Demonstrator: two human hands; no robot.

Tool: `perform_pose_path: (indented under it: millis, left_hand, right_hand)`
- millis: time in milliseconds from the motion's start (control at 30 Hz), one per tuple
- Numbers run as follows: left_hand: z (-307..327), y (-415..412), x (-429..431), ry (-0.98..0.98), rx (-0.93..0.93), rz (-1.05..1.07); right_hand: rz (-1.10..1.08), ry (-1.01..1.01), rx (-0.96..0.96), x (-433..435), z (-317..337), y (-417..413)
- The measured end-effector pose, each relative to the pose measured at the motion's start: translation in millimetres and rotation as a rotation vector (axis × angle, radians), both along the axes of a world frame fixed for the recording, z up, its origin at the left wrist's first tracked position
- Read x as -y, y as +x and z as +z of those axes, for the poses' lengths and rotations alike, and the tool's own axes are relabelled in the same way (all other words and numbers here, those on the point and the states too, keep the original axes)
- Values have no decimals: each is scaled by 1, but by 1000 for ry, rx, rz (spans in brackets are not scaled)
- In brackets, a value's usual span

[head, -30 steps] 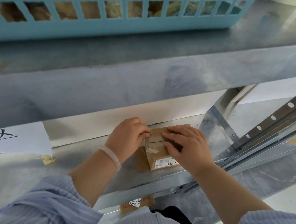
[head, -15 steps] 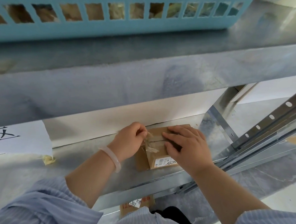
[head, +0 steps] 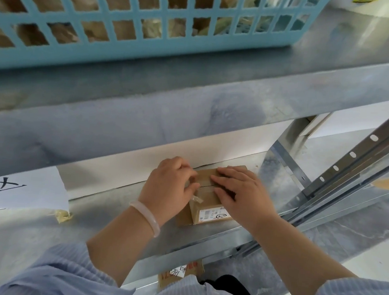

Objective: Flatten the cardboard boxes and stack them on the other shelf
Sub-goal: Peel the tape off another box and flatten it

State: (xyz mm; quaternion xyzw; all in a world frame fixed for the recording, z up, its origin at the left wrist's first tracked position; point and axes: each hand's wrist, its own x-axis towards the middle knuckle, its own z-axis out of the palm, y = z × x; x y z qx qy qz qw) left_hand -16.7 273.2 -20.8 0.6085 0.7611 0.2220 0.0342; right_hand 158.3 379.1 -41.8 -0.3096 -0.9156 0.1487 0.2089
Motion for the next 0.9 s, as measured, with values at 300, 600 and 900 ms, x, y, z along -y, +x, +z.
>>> perform_pose_path:
  millis: [300,600,900]
  left_hand:
    - [10,38,-37,-311,-259,-164]
    - [-3,44,-42,-243,-197,-109]
    - [-7,44,-41,-249,-227,-106]
  right_hand:
    - [-417,-748,-543,-18,19,24]
    - [-461,-1045,-359,-2,-22,70]
    - [-584,-830,-312,6,-17,74]
